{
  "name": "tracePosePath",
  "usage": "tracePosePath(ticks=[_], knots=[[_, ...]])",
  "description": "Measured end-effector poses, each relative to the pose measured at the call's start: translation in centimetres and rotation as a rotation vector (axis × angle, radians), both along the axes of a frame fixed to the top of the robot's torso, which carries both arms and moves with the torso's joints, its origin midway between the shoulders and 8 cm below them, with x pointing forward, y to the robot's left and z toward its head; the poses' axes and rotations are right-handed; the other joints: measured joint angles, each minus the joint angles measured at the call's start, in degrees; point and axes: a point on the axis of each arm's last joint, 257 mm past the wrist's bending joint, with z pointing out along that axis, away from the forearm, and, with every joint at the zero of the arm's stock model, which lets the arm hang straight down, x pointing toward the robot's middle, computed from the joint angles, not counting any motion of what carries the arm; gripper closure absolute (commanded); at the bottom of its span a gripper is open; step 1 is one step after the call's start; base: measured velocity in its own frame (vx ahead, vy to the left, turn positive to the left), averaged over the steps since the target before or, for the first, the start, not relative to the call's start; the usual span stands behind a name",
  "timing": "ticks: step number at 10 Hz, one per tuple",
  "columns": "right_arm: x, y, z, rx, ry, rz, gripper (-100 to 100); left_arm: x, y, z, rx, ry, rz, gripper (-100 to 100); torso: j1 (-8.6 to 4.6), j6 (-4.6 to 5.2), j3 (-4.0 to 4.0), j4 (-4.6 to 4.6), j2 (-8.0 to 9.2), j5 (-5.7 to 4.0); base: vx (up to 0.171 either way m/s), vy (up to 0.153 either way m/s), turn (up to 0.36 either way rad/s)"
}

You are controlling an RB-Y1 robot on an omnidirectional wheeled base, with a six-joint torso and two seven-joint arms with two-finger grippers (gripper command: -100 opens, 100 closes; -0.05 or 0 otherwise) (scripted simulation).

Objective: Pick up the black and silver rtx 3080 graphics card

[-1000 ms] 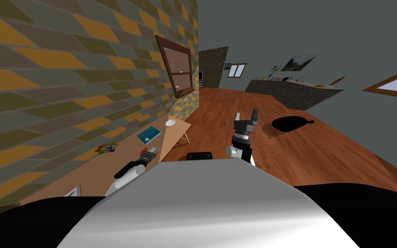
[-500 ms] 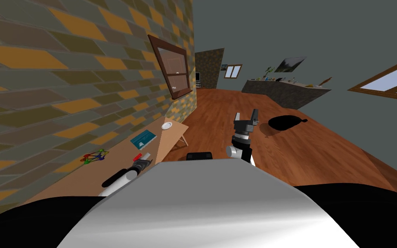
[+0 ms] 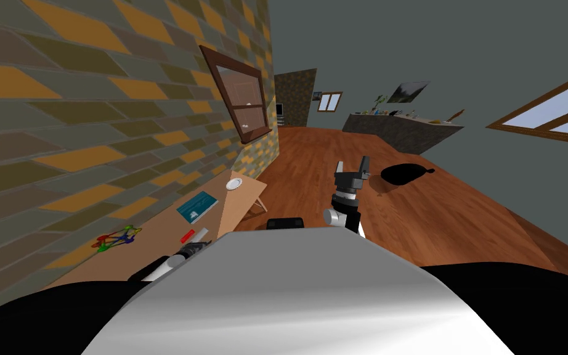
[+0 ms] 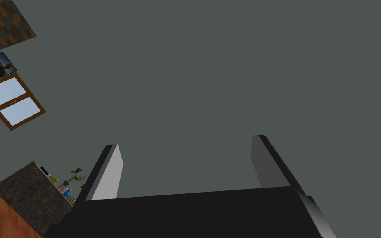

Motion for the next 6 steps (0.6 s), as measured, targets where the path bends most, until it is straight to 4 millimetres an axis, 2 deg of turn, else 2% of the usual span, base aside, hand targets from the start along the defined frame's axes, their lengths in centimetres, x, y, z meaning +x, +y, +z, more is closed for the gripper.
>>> tracePosePath(ticks=[3,5,6], knots=[[0.0,0.0,0.0,0.0,0.0,0.0,0,-4.6,1.9,-0.7,-0.059,0.04,0.135,-100,0.04,0.01,0.0,0.0,0.0,0.0,0.09,-0.003,-0.054],[0.0,0.0,0.0,0.0,0.0,0.0,0,-7.4,2.4,-0.9,-0.091,0.062,0.214,-100,0.09,0.02,0.0,0.0,-0.01,0.01,0.095,0.013,-0.054],[0.0,0.0,0.0,0.0,0.0,0.0,0,-8.3,2.6,-1.1,-0.106,0.066,0.245,-100,0.09,0.01,0.02,0.01,0.04,0.02,0.029,-0.002,-0.003]])
